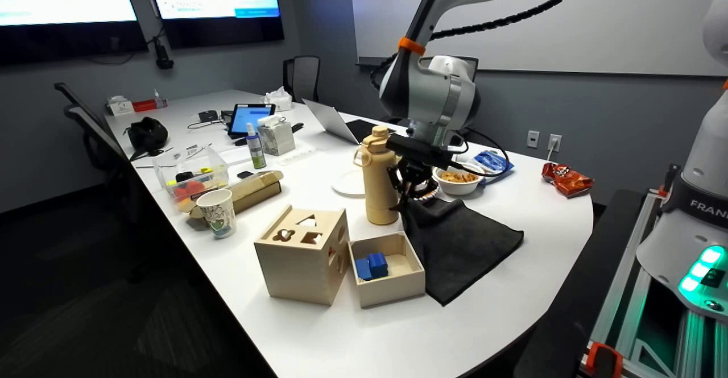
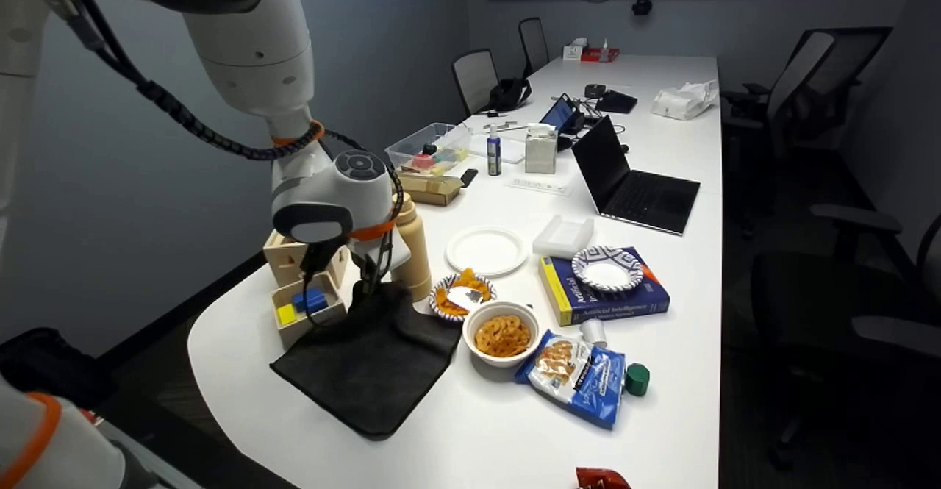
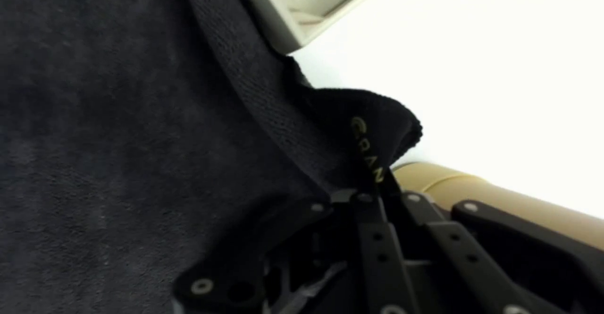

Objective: Fold the dark towel into a triangle twice.

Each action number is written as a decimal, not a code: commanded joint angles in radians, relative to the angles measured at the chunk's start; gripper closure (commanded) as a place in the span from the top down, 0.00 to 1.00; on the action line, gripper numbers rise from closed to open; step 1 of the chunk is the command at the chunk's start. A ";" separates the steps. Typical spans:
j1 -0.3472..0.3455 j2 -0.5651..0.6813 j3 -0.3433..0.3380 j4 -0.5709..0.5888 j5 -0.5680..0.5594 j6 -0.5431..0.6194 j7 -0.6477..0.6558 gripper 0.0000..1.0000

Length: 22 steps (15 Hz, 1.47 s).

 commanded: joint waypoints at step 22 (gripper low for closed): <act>-0.464 -0.052 0.186 -0.271 0.063 0.127 -0.071 0.01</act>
